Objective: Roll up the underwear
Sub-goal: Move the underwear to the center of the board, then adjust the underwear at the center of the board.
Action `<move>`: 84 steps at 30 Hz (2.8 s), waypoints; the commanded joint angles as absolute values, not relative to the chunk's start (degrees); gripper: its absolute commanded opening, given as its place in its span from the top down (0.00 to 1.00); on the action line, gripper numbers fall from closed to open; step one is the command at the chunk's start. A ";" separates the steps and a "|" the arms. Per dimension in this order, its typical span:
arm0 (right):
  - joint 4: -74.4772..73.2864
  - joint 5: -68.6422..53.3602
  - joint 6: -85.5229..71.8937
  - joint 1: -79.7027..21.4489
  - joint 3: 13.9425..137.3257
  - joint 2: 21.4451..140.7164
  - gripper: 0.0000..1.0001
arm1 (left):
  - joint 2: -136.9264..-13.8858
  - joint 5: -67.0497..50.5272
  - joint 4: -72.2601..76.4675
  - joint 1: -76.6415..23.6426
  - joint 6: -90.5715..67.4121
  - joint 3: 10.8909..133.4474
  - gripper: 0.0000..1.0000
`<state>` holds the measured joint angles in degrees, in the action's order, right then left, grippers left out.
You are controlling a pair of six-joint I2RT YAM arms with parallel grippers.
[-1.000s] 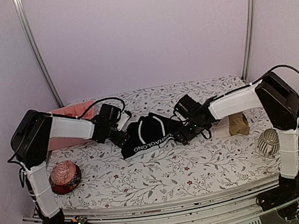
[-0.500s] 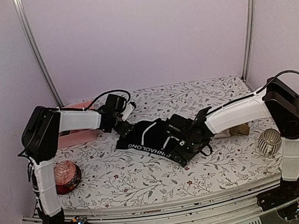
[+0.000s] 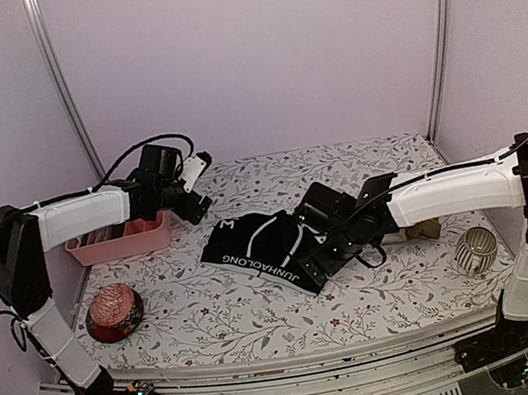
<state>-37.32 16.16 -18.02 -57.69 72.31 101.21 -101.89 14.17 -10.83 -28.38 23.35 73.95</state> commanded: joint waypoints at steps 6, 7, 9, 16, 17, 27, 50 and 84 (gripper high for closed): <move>-26.13 22.45 -15.16 -55.40 64.29 94.49 0.01 | -99.77 -3.15 -15.81 -23.14 17.98 67.32 0.01; -24.65 22.30 -14.78 -54.65 63.02 93.37 0.01 | -99.82 -4.66 -15.82 -22.75 17.67 67.00 0.01; -21.18 21.88 -14.11 -52.27 60.50 90.96 0.01 | -100.07 -8.85 -16.30 -21.95 16.86 66.72 0.01; -12.12 18.65 -13.84 -44.43 50.44 80.09 0.01 | -102.13 -16.35 -17.14 -19.48 14.05 66.45 0.01; -10.91 18.64 -13.74 -43.66 49.10 78.58 0.01 | -102.27 -17.17 -17.07 -19.29 13.58 66.32 0.01; -4.63 19.07 -13.80 -41.93 42.53 72.41 0.01 | -105.12 -23.36 -16.02 -18.44 10.61 66.40 0.06; -5.44 22.90 -14.50 -41.93 40.68 69.54 0.01 | -110.17 -24.99 -18.52 -16.83 11.62 63.49 0.39; -0.76 16.35 -9.52 -41.92 38.26 67.45 0.01 | -102.86 1.01 -19.88 -43.53 39.50 77.78 1.00</move>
